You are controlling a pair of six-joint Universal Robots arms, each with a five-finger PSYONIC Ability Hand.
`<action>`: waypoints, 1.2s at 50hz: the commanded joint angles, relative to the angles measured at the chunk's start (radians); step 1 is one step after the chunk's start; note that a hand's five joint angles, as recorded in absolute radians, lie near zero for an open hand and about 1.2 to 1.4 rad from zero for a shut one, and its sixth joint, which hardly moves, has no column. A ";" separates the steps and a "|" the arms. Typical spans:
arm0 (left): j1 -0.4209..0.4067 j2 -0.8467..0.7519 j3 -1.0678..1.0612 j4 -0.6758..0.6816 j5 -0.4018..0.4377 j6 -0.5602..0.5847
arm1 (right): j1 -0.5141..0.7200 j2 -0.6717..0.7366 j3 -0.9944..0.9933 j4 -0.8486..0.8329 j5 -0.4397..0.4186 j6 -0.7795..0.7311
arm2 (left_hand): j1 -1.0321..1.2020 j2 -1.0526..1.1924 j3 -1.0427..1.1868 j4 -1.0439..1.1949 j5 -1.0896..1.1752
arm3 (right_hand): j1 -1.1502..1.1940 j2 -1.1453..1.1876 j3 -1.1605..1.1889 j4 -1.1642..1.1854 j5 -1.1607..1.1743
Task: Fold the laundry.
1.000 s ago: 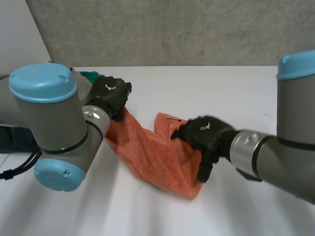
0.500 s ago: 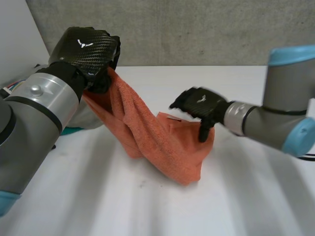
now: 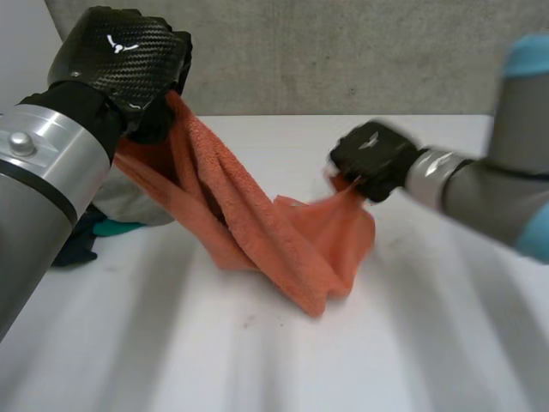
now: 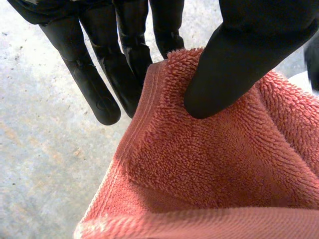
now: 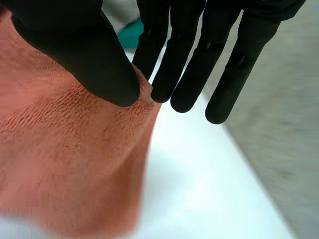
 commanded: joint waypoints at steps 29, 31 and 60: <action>0.113 -0.508 0.289 0.027 0.053 0.202 | -0.048 0.029 -0.018 -0.043 0.353 -0.138 | 0.266 0.205 0.207 0.197 0.255 | 0.300 0.230 0.213 0.205 0.244; 0.123 -0.534 0.439 0.096 0.055 0.259 | -0.045 0.034 -0.124 -0.186 0.368 -0.105 | 0.266 0.205 0.207 0.197 0.255 | 0.300 0.230 0.213 0.205 0.244; 0.202 -0.489 -0.041 0.500 0.102 0.127 | -0.080 -0.092 0.302 -0.471 0.292 0.035 | 0.266 0.205 0.207 0.197 0.255 | 0.300 0.230 0.213 0.205 0.244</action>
